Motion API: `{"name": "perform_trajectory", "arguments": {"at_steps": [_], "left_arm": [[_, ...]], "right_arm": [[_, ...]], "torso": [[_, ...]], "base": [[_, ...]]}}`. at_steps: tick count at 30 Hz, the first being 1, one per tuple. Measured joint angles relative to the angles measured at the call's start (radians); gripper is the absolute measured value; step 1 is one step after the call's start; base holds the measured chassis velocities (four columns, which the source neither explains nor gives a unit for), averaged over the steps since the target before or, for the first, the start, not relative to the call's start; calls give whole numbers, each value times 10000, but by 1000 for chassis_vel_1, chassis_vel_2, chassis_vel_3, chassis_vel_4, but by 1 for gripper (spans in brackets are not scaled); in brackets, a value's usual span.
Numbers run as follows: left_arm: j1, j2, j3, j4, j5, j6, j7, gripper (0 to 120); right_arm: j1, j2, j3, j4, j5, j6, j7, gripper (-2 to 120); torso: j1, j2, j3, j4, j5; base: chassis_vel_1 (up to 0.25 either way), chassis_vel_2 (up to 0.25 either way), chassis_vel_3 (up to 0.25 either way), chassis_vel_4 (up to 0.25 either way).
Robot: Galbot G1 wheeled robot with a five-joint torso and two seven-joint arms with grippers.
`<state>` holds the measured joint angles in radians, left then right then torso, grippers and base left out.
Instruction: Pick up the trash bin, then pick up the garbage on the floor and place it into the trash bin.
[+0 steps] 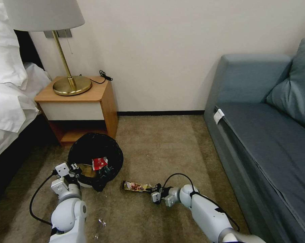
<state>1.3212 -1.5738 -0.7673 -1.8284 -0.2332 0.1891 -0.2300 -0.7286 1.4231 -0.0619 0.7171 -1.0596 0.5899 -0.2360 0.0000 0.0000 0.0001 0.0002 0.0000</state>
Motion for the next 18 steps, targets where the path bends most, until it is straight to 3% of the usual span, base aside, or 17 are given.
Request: {"name": "perform_trajectory", "arguments": {"at_steps": [9,11,13,15,18], "left_arm": [[-47,7,49,13,-1,0,1,4],[-68,5,97,40,18,2,1,4],[-73,3,106,50,23,2,1,4],[-100,-4,145,83,55,4,1,4],[-138,-4,176,84,74,15,-1,4]], "right_arm": [[-130,-174,194,193,806,9,134,0],[-58,-284,309,185,1966,-101,186,0],[-28,-307,325,176,2253,-147,220,0],[132,-366,431,201,3584,-512,447,0],[271,-375,491,436,4484,-947,741,0]], "torso": [[0,0,0,-1,0],[0,0,0,-2,-1],[0,0,0,-2,-1],[0,0,0,-2,-1],[0,0,0,-3,0]], "base": [[0,0,0,0],[0,0,0,0],[0,0,0,0],[0,0,0,0],[0,0,0,0]]}}
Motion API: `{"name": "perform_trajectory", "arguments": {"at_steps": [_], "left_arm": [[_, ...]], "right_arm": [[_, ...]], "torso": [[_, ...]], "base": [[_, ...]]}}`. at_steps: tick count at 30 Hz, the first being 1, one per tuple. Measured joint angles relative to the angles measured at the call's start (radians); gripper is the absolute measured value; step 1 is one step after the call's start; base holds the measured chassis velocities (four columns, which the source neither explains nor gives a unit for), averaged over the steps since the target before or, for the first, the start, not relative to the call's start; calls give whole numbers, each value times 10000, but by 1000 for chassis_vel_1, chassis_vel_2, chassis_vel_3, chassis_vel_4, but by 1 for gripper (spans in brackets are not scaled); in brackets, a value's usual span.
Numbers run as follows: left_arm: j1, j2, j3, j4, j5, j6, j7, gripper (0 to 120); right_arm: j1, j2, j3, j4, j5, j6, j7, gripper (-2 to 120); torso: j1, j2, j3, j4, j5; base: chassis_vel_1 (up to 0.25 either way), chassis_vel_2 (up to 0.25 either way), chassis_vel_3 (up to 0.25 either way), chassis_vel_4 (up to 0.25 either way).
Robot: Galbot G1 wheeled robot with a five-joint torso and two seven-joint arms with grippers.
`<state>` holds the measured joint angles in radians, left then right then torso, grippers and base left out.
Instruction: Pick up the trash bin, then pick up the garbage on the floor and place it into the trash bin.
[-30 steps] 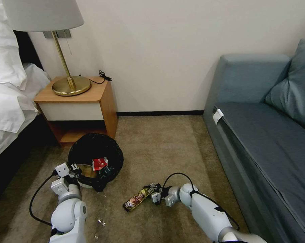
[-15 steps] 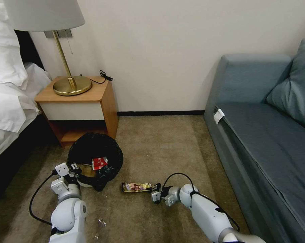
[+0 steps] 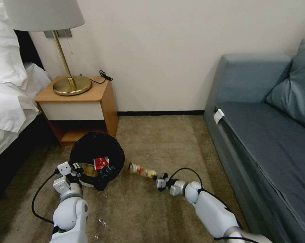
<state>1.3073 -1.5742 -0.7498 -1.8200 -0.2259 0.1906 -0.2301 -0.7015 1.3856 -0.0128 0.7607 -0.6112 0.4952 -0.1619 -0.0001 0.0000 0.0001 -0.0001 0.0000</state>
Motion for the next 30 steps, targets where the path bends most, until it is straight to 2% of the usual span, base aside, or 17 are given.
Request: {"name": "perform_trajectory", "arguments": {"at_steps": [1,3,9,19,30], "left_arm": [[0,0,0,0,0,0,0,4],[-51,0,39,-5,18,20,-9,4],[-91,0,116,-43,37,50,-34,4],[-114,-7,180,-6,57,52,-48,4],[-109,-19,243,18,102,53,-119,4]], "right_arm": [[0,0,0,0,0,0,0,0],[191,6,-23,403,896,-468,561,0],[539,87,-306,1573,1757,-1036,1532,0],[706,278,-1588,3474,2068,-1449,1840,0],[779,903,-2699,3626,2098,-1654,1961,0]], "torso": [[0,0,0,0,0],[1,0,0,0,-1],[0,0,-1,2,0],[1,0,-1,2,-2],[0,0,0,2,-1]], "base": [[0,0,0,0],[0,0,0,0],[0,0,0,0],[0,0,0,0],[0,0,0,0]]}}
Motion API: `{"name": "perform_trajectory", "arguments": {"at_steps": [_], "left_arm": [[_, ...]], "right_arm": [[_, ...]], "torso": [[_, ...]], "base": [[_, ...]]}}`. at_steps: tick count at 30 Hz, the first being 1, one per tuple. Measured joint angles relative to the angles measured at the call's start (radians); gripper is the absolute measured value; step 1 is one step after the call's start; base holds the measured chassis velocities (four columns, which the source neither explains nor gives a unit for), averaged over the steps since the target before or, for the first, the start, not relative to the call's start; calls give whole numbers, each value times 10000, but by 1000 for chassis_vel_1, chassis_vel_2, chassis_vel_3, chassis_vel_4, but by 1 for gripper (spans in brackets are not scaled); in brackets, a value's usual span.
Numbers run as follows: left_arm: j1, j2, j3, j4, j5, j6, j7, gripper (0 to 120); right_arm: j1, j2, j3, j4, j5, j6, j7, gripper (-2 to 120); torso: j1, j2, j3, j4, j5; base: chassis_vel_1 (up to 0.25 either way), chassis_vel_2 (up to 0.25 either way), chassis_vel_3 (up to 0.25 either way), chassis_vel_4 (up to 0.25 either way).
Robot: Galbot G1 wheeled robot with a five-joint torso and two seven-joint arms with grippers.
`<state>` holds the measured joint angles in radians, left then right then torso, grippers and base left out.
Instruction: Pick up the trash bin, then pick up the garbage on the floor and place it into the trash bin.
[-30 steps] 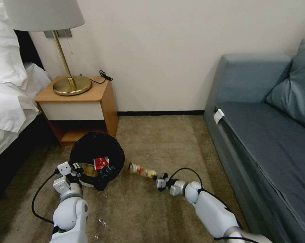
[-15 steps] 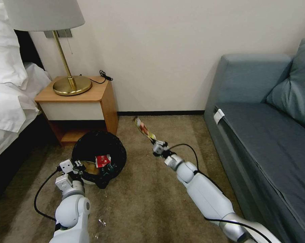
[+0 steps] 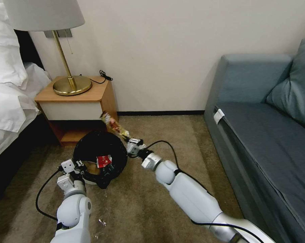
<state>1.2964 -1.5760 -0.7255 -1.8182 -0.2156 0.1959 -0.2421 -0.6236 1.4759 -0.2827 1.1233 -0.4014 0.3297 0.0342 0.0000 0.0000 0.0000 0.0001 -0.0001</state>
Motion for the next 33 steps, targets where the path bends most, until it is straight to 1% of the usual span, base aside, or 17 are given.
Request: {"name": "perform_trajectory", "arguments": {"at_steps": [6,11,20,21,22,23,24,26,27,28,29,31,32,33], "left_arm": [[15,3,110,33,65,0,-71,4],[3,4,261,54,77,-12,-179,4],[-8,5,300,43,74,-26,-222,4],[-12,6,300,42,73,-31,-221,4],[-15,6,303,43,73,-37,-221,4],[-15,6,303,43,73,-37,-221,4],[-15,7,303,45,73,-39,-221,4],[-16,12,302,49,74,-39,-221,4],[-16,12,302,49,74,-39,-221,4],[-18,16,300,50,74,-39,-221,4],[-18,16,300,50,74,-39,-221,4],[-32,29,291,50,69,-40,-221,4],[-32,29,291,50,69,-40,-221,4],[-40,34,283,49,66,-40,-221,4]], "right_arm": [[-137,334,-88,-86,-205,-6,20,0],[-348,614,5,-393,-669,243,10,0],[-547,682,-4,-522,-885,346,-26,0],[-570,672,-7,-522,-980,342,-21,4],[-588,668,7,-521,-1115,321,-16,10],[-588,668,7,-521,-1115,321,-16,10],[-597,660,24,-520,-1151,319,-16,13],[-611,629,37,-514,-1209,318,-34,25],[-611,629,37,-514,-1209,318,-34,25],[-631,611,45,-511,-1262,319,-62,30],[-631,611,45,-511,-1262,319,-62,30],[-656,594,53,-507,-1285,319,-91,42],[-656,594,53,-507,-1285,319,-91,42],[-664,593,64,-504,-1293,318,-98,47]], "torso": [[0,0,0,-1,-1],[0,0,0,-1,0],[0,0,0,-1,0],[0,0,0,-1,0],[0,0,0,-1,0],[0,0,0,-1,0],[0,0,0,-1,1],[0,0,0,-1,1],[0,0,0,-1,1],[0,1,0,-1,0],[0,1,0,-1,0],[0,0,0,-1,1],[0,0,0,-1,1],[0,0,0,-1,1]], "base": [[0,0,0,0],[0,0,0,0],[0,0,0,0],[0,0,0,0],[0,0,0,0],[0,0,0,0],[0,0,0,0],[0,0,0,0],[0,0,0,0],[0,0,0,0],[0,0,0,0],[0,0,0,0],[0,0,0,0],[0,0,0,0]]}}
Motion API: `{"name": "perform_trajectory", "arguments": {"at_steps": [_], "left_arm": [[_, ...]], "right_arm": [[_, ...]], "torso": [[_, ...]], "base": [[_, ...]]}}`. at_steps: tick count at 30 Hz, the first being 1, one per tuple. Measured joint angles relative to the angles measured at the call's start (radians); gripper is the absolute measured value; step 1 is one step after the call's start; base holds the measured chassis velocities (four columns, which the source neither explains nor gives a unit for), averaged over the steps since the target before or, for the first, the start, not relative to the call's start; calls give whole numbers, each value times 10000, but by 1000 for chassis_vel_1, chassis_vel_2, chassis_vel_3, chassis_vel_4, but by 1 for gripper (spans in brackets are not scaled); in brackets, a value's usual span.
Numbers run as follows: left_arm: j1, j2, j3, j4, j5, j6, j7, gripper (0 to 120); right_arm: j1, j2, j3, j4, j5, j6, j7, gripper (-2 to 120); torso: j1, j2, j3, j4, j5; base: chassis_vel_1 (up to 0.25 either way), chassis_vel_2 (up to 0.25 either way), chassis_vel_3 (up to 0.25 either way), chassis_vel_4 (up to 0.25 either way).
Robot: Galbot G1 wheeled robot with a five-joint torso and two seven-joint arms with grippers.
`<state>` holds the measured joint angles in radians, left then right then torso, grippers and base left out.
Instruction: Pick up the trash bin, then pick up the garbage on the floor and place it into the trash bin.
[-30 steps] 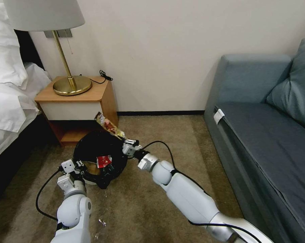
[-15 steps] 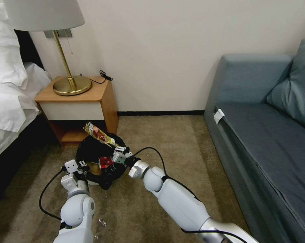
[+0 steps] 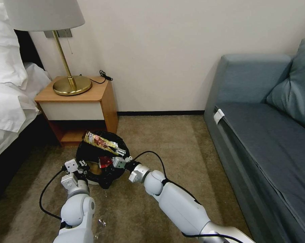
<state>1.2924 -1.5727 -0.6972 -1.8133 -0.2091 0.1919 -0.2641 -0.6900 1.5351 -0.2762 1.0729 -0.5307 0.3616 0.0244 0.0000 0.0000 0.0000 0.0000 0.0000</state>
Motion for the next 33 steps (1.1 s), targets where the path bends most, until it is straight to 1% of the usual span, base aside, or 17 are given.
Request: {"name": "perform_trajectory", "arguments": {"at_steps": [2,3,4,5,8,11,12,14,19,21,22,24,25,26,30,32,33], "left_arm": [[-11,1,2,0,-3,0,0,4],[-11,1,2,0,-3,0,0,4],[-22,0,11,0,-3,0,-1,4],[-22,0,11,0,-3,0,-1,4],[-31,-3,22,0,-3,0,-1,4],[-40,-2,33,21,-3,0,-5,4],[-40,-2,33,21,-3,0,-5,4],[-44,3,33,44,-5,0,-6,4],[-87,14,-13,157,-69,0,10,4],[-132,14,-102,276,-107,-34,62,4],[-132,14,-102,276,-107,-34,62,4],[-166,14,-187,320,-143,-41,143,4],[-166,14,-187,320,-143,-41,143,4],[-180,21,-210,326,-153,-41,199,4],[-182,42,-200,273,-184,-33,239,4],[-183,48,-199,244,-192,-26,246,4],[-188,70,-189,180,-220,-5,248,4]], "right_arm": [[-1,0,22,13,-6,0,-4,57],[-1,0,22,13,-6,0,-4,57],[-1,0,40,37,-6,-3,-6,64],[-1,0,40,37,-6,-3,-6,64],[10,0,108,84,-1,-12,-9,73],[80,-46,308,325,163,-114,-11,90],[80,-46,308,325,163,-114,-11,90],[143,-146,421,537,346,-221,-9,98],[182,-401,727,1075,866,-544,220,100],[-6,-575,1032,1604,1261,-1153,883,100],[-6,-575,1032,1604,1261,-1153,883,100],[-336,-724,1471,2185,1752,-1994,1698,100],[-336,-724,1471,2185,1752,-1994,1698,100],[-622,-831,1828,2489,2295,-2411,2028,100],[-1243,-980,2694,2989,3236,-2851,2382,100],[-1385,-1020,2920,3091,3346,-2873,2403,100],[-1736,-1128,3475,3334,3451,-2874,2417,100]], "torso": [[0,0,0,0,0],[0,0,0,0,0],[0,0,0,0,0],[0,0,0,0,0],[0,0,0,0,0],[0,0,0,1,1],[0,0,0,1,1],[0,0,0,1,1],[0,0,0,0,1],[0,0,0,1,1],[0,0,0,1,1],[0,0,0,1,1],[0,0,0,1,1],[0,0,0,0,2],[0,0,0,-1,3],[0,0,0,0,3],[0,0,0,0,3]], "base": [[0,0,0,0],[0,0,0,0],[0,0,0,0],[0,0,0,0],[0,0,0,0],[0,0,0,0],[0,0,0,0],[0,0,0,0],[0,0,0,0],[0,0,0,0],[0,0,0,0],[0,0,0,0],[0,0,0,0],[0,0,0,0],[0,0,0,0],[0,0,0,0],[0,0,0,0]]}}
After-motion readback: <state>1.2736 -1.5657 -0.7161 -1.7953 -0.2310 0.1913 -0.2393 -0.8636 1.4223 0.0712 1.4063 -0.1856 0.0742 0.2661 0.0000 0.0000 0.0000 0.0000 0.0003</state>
